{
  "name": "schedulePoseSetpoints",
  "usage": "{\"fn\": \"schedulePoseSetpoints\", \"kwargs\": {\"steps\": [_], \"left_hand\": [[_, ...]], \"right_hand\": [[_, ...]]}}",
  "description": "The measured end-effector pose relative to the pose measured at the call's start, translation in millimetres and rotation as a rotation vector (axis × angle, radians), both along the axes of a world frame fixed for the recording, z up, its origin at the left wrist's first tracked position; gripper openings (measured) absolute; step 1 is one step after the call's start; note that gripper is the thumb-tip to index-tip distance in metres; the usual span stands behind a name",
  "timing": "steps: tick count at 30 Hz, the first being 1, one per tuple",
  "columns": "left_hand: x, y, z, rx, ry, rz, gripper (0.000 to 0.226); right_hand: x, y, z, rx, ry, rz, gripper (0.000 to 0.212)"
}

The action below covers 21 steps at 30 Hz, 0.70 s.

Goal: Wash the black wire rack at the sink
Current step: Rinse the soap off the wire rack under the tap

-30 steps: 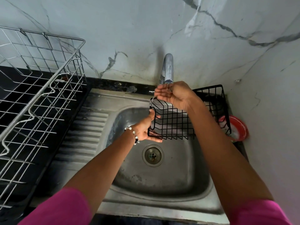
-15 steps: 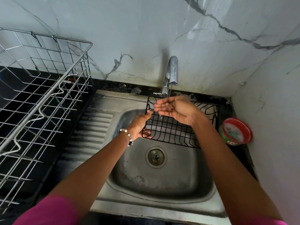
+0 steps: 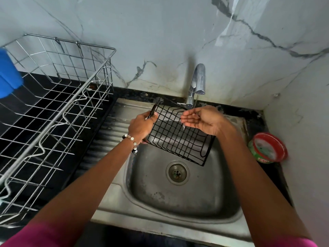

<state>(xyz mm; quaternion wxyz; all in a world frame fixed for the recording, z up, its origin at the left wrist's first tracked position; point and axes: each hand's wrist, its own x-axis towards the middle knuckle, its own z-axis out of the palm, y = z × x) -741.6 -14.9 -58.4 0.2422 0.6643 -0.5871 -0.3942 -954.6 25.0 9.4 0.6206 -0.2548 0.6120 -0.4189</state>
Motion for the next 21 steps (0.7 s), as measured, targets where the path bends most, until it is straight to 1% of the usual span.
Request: {"fn": "schedulePoseSetpoints", "kwargs": {"steps": [3, 5, 7, 10, 13, 15, 17, 19, 21], "left_hand": [[12.5, -4.8, 0.8, -0.001, 0.001, -0.007, 0.056], [17.7, -5.1, 3.9, -0.021, -0.006, -0.019, 0.056], [19.7, -5.7, 7.4, -0.049, -0.024, -0.034, 0.054], [19.2, -4.9, 15.5, -0.111, -0.115, -0.069, 0.049], [19.9, -4.0, 23.6, -0.165, -0.198, -0.112, 0.050], [22.9, -5.0, 29.7, -0.197, -0.275, -0.130, 0.048], [28.4, -7.0, 37.7, -0.218, -0.349, -0.133, 0.048], [35.7, -11.4, 43.5, -0.242, -0.411, -0.109, 0.051], [45.2, -16.5, 47.6, -0.276, -0.447, -0.082, 0.054]], "right_hand": [[-0.4, -2.0, -2.4, 0.009, -0.063, -0.017, 0.027], [0.9, -2.3, -3.7, 0.011, -0.031, -0.045, 0.025], [2.1, -1.4, -3.8, -0.001, -0.021, -0.015, 0.027], [2.6, -1.7, -2.9, -0.007, -0.059, 0.027, 0.030], [0.3, -0.7, -3.5, 0.025, 0.047, 0.048, 0.027], [-2.4, 1.0, -2.8, 0.045, 0.042, 0.093, 0.025], [-6.0, -2.8, -3.5, 0.055, 0.045, 0.052, 0.021], [-8.5, -10.3, -7.6, 0.042, 0.166, -0.038, 0.018], [-8.6, -21.3, -16.5, -0.001, 0.362, -0.075, 0.020]]}}
